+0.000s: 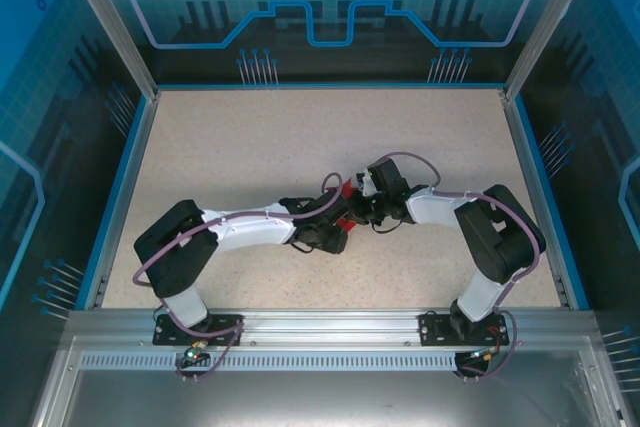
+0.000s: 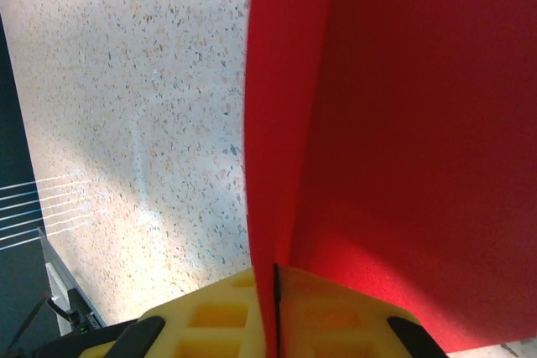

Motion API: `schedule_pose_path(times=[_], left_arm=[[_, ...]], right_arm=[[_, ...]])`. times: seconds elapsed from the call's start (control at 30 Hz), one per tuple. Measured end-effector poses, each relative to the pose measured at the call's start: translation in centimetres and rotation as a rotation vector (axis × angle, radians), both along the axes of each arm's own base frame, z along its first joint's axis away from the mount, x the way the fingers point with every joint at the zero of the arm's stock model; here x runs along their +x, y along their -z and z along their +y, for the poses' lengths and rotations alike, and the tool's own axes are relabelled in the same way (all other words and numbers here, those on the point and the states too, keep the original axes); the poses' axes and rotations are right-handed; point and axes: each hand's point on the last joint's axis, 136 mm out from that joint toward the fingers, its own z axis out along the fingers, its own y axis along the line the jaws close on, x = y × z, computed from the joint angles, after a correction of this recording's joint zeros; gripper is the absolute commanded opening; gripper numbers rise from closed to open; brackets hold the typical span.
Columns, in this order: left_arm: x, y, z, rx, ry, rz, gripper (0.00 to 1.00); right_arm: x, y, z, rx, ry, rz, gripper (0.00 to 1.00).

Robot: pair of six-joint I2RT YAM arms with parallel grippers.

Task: Fold a paper plane with a square sheet of paper (pick it up from the middle)
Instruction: Fourth fold the wing at the center of the table.

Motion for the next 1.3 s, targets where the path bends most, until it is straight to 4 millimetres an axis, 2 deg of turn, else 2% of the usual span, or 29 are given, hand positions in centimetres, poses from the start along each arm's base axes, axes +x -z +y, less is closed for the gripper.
schedule_pose_path(times=[0.33, 0.77, 1.07, 1.3], left_arm=[[0.8, 0.8, 0.5, 0.056, -0.068, -0.064, 0.34], [1.0, 0.9, 0.6, 0.081, -0.094, -0.096, 0.19], [1.4, 0.8, 1.2, 0.107, -0.114, -0.129, 0.14], [1.4, 0.9, 1.6, 0.106, -0.11, -0.146, 0.19]], right_arm=[[-0.1, -0.1, 0.1, 0.011, 0.001, 0.011, 0.1], [-0.1, -0.1, 0.1, 0.013, 0.0, 0.013, 0.11], [-0.1, -0.1, 0.1, 0.013, 0.0, 0.014, 0.09], [-0.2, -0.2, 0.2, 0.021, 0.011, 0.029, 0.06]])
